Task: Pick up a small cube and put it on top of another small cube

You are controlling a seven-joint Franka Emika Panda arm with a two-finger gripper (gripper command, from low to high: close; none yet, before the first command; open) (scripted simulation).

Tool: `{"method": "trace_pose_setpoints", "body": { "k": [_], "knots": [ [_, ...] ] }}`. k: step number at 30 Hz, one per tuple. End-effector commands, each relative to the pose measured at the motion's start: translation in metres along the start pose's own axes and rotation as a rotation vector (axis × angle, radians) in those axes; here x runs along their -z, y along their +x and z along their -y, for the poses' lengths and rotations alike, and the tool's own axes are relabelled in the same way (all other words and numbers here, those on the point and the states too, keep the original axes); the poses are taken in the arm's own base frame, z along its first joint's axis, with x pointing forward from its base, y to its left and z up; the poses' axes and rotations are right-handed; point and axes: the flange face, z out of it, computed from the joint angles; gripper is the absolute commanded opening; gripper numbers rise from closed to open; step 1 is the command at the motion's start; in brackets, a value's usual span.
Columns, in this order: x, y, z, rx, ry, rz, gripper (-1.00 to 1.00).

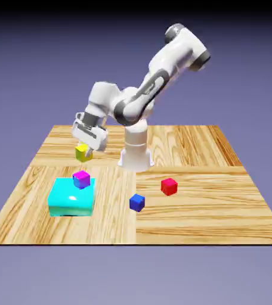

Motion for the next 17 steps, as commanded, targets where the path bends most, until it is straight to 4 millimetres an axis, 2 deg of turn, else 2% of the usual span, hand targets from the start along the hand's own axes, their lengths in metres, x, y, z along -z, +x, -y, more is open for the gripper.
{"method": "trace_pose_setpoints", "body": {
  "k": [1,15,16,17],
  "knots": [
    [-0.005,0.0,0.0,0.001,0.0,-0.001,-1.0],
    [-0.059,-0.007,-0.006,-0.002,0.001,0.0,-1.0],
    [-0.059,-0.007,-0.006,-0.002,0.001,0.0,1.0],
    [-0.059,-0.007,-0.006,-0.002,0.001,0.0,1.0]
  ]
}}
